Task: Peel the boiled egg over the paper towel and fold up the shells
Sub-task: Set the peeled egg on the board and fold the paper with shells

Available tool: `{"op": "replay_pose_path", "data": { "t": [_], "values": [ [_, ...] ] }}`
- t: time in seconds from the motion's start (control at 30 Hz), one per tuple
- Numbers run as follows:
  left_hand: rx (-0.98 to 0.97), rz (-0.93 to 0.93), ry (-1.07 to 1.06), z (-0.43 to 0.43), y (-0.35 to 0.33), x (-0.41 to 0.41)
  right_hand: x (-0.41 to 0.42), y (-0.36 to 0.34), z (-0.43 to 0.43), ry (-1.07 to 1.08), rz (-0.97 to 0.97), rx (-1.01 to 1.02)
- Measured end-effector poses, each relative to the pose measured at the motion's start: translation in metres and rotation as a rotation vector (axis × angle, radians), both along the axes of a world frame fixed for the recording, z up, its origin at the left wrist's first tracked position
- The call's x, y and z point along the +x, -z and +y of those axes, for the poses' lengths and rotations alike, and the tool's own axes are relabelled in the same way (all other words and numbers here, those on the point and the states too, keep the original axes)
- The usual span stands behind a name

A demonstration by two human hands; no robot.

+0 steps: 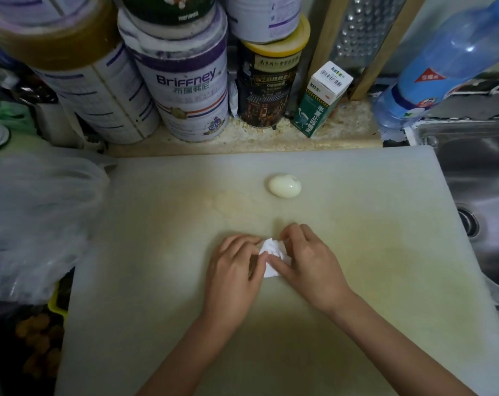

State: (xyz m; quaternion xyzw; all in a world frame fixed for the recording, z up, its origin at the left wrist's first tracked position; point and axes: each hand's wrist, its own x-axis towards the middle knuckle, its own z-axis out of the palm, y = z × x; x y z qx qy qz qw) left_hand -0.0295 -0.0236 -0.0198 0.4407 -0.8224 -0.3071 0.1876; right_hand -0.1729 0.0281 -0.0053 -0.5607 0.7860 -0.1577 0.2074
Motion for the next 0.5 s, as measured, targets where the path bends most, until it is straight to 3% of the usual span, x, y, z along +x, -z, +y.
{"op": "replay_pose_path", "data": {
  "t": [0.1,0.33,0.5],
  "values": [
    [0.024,-0.008,-0.068,-0.002,-0.001,-0.002,0.004,0.000,0.002,0.036,-0.003,0.008],
    [-0.090,-0.158,0.128,-0.014,-0.011,-0.006,0.008,-0.004,0.002,-0.009,-0.081,-0.013],
    [-0.021,-0.085,0.084,-0.011,-0.008,-0.001,0.007,-0.006,-0.002,0.005,-0.229,-0.039]
  ]
}}
